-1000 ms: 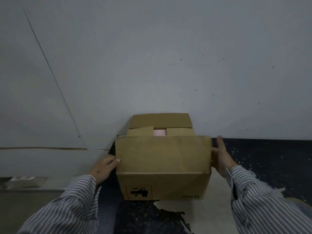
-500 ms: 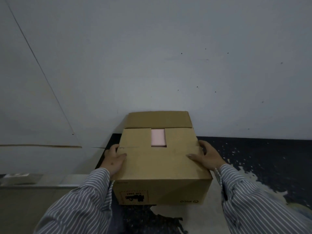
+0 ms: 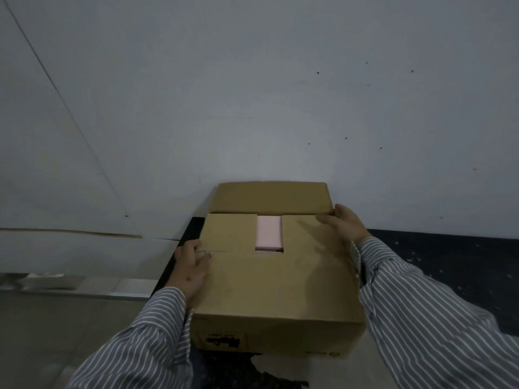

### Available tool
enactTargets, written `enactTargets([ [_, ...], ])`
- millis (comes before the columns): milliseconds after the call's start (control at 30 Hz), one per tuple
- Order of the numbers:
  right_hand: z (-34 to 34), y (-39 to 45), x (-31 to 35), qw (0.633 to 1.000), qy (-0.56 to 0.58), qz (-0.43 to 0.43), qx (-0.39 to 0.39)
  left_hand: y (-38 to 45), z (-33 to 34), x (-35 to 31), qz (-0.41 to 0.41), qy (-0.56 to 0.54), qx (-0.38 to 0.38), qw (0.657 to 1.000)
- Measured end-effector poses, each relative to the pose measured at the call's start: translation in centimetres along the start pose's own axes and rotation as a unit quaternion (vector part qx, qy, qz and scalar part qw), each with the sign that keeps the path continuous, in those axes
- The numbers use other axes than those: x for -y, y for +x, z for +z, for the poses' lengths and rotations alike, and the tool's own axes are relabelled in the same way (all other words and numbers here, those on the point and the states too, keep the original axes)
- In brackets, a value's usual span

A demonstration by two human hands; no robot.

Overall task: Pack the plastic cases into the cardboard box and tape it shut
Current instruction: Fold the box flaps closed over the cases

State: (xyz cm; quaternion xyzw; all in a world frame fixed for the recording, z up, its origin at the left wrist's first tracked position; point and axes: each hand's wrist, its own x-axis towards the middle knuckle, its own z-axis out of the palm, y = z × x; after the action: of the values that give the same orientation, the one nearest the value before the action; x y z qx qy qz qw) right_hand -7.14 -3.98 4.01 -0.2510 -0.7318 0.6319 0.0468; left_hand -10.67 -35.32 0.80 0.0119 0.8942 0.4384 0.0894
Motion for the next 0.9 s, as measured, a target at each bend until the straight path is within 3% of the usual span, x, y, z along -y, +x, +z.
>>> enactTargets([
  [233, -0.7, 0.9, -0.5, 0.983, 0.179, 0.034, 0.005, -0.1, 0.0, 0.1, -0.001, -0.034, -0.003, 0.999],
  [400, -0.4, 0.6, -0.4, 0.986, 0.162, 0.020, 0.042, -0.2, -0.1, 0.2, -0.013, -0.063, -0.013, 0.998],
  [533, -1.1, -0.9, -0.7, 0.993, 0.096, 0.031, 0.067, -0.6, -0.1, 0.2, -0.018, -0.107, -0.030, 0.994],
  [667, -2.2, -1.9, -1.6, 0.996, -0.048, -0.027, 0.068, -0.9, -0.4, -0.1, 0.005, -0.111, -0.025, 0.993],
  [833, -1.4, -3.0, -2.6, 0.969, -0.229, -0.093, 0.015, -0.7, -0.4, 0.0, 0.015, -0.018, 0.005, 1.000],
  [900, -0.6, -3.0, -2.6, 0.932, -0.338, -0.126, -0.033, -0.7, -0.2, -0.1, 0.008, 0.008, 0.013, 1.000],
])
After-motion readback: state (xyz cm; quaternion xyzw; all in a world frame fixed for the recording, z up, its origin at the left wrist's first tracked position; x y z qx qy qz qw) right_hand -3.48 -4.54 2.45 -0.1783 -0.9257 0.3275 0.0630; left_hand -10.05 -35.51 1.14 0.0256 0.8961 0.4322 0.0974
